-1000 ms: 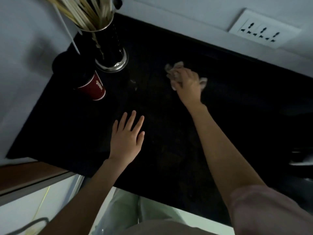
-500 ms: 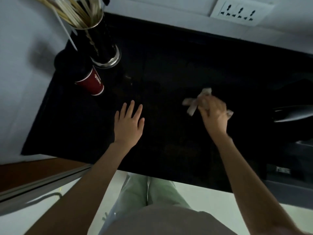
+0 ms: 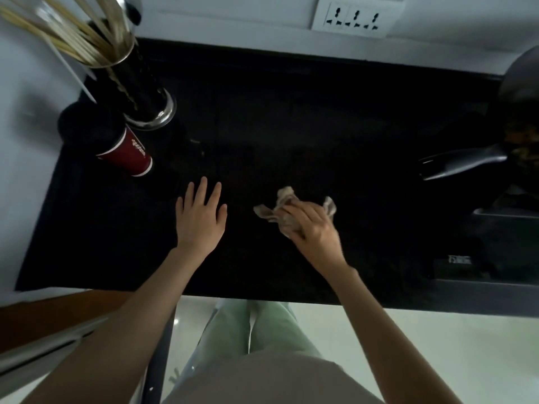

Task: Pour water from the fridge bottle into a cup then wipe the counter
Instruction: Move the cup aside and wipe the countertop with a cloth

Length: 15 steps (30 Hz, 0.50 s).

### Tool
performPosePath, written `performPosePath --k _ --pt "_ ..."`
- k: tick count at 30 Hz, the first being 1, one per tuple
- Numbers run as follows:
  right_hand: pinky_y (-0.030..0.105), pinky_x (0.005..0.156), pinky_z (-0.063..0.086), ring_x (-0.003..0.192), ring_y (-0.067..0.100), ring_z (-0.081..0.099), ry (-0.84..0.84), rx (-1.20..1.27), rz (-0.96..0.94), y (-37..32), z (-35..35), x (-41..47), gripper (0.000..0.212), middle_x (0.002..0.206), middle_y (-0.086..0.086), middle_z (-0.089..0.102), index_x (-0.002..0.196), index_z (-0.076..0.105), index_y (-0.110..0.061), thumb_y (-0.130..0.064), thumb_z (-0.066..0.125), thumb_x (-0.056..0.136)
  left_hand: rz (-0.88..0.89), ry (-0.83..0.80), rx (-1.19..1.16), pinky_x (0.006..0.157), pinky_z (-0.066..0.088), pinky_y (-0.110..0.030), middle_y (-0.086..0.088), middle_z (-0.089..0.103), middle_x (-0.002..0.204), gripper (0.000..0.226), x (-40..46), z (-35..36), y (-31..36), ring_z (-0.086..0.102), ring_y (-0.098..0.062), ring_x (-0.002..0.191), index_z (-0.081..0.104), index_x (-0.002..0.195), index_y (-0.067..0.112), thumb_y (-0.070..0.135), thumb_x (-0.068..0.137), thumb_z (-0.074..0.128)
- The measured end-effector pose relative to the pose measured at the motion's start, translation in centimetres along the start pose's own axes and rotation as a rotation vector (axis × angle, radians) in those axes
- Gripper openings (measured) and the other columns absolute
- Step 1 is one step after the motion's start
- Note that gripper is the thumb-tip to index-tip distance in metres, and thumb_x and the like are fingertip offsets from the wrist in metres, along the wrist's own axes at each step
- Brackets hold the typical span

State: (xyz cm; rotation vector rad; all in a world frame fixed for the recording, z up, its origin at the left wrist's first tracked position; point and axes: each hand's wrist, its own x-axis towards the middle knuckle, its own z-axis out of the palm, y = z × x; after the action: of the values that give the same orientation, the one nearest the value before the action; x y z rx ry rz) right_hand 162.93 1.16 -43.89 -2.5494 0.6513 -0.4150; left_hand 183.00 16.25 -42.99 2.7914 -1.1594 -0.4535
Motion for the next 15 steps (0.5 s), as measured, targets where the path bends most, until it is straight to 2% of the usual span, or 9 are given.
performPosePath --k 3,6,9,12,15 --pt "0.039 0.095 0.044 0.111 0.028 0.057 0.066 -0.08 0.086 4.3 -1.7 0.2 0.039 0.126 0.006 0.061 0.123 0.063 -0.017 -0.016 0.067 0.084 0.006 -0.013 0.013 0.116 0.023 -0.054 -0.012 0.021 0.159 0.053 0.0 -0.1 0.0 0.017 -0.034 0.147 0.029 0.15 0.021 0.038 0.1 0.039" --pt "0.039 0.096 0.041 0.115 0.032 0.054 0.118 -0.133 0.3 8.0 -3.1 5.4 0.037 0.128 0.008 0.06 0.126 0.059 -0.014 -0.025 0.058 0.09 0.006 -0.031 0.039 0.116 0.022 -0.054 -0.011 0.019 0.16 0.055 -0.1 0.0 0.0 0.015 -0.033 0.147 0.026 0.151 0.022 0.04 0.1 0.036" --pt "0.039 0.099 0.037 0.122 0.032 0.047 0.13 -0.108 0.434 7.7 -2.6 10.5 0.042 0.135 0.007 0.054 0.131 0.055 -0.015 -0.022 0.061 0.09 0.03 -0.035 0.066 0.116 0.022 -0.054 -0.01 0.02 0.16 0.055 -0.8 0.0 0.6 0.017 -0.033 0.147 0.026 0.15 0.023 0.04 0.099 0.036" --pt "0.036 0.099 0.035 0.118 0.031 0.049 0.066 -0.077 0.316 4.6 -0.6 11.5 0.043 0.13 0.007 0.057 0.128 0.057 -0.016 -0.022 0.065 0.086 0.111 -0.023 0.078 0.114 0.025 -0.055 -0.011 0.029 0.157 0.052 -2.8 0.5 1.6 0.024 -0.034 0.145 0.034 0.148 0.021 0.037 0.098 0.04" --pt "0.036 0.097 0.04 0.111 0.027 0.055 0.006 -0.011 0.144 1.3 0.6 8.1 0.041 0.124 0.005 0.062 0.122 0.062 -0.017 -0.021 0.069 0.082 0.178 -0.023 0.071 0.11 0.031 -0.056 -0.011 0.038 0.152 0.05 -4.9 1.3 2.4 0.032 -0.035 0.141 0.042 0.144 0.02 0.038 0.098 0.034"
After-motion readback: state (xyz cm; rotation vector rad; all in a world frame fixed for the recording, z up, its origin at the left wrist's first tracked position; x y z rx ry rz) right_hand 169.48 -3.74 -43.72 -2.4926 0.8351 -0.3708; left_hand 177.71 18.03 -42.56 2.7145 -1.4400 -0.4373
